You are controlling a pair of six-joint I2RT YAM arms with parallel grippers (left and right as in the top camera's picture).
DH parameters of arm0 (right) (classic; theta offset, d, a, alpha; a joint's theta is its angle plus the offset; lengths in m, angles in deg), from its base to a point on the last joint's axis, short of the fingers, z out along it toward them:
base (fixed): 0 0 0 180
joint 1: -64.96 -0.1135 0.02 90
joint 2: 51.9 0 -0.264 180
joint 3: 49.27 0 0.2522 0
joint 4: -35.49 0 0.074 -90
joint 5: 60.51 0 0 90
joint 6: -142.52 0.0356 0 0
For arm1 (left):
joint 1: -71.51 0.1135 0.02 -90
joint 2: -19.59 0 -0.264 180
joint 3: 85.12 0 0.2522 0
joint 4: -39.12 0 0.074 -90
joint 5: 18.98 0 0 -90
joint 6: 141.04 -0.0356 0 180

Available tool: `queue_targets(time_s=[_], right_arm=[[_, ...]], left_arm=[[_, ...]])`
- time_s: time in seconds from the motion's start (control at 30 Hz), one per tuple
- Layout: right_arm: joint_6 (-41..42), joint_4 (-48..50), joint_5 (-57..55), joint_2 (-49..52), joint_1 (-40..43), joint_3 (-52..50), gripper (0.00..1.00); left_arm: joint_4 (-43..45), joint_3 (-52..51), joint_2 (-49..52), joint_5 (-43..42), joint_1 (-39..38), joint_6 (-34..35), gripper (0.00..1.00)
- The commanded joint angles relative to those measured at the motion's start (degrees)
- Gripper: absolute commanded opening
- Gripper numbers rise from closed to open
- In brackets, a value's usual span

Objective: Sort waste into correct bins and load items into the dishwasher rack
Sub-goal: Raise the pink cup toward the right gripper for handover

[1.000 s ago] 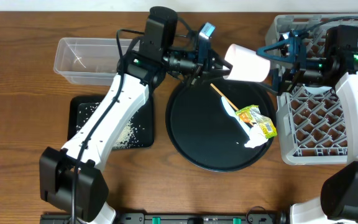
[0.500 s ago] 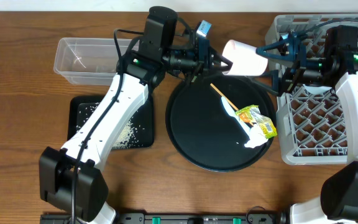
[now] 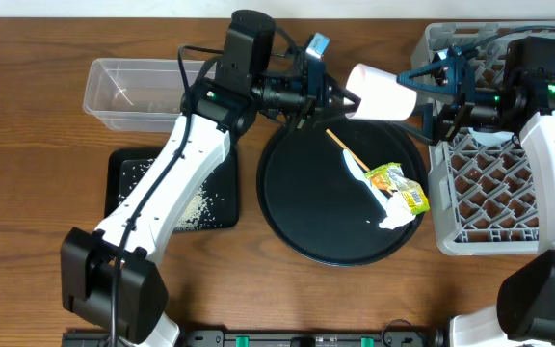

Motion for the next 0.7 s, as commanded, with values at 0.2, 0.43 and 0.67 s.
queue_targets(time_s=[0.2,0.43,0.67], right_arm=[[0.9,0.8,1.6,-0.5,-0.6,-0.3,0.83],[2.1,0.6,1.6,-0.5,-2.6,-0.3,0.84],[3.4,0.7,1.6,-0.5,-3.8,-0.3,0.85]], left_arm=[[0.2,1.1,-0.2,-2.0,-0.2,0.2,0.06],[0.3,1.1,-0.2,-0.5,-0.1,0.0,0.06],[0.3,1.1,-0.2,-0.5,0.0,0.0,0.06]])
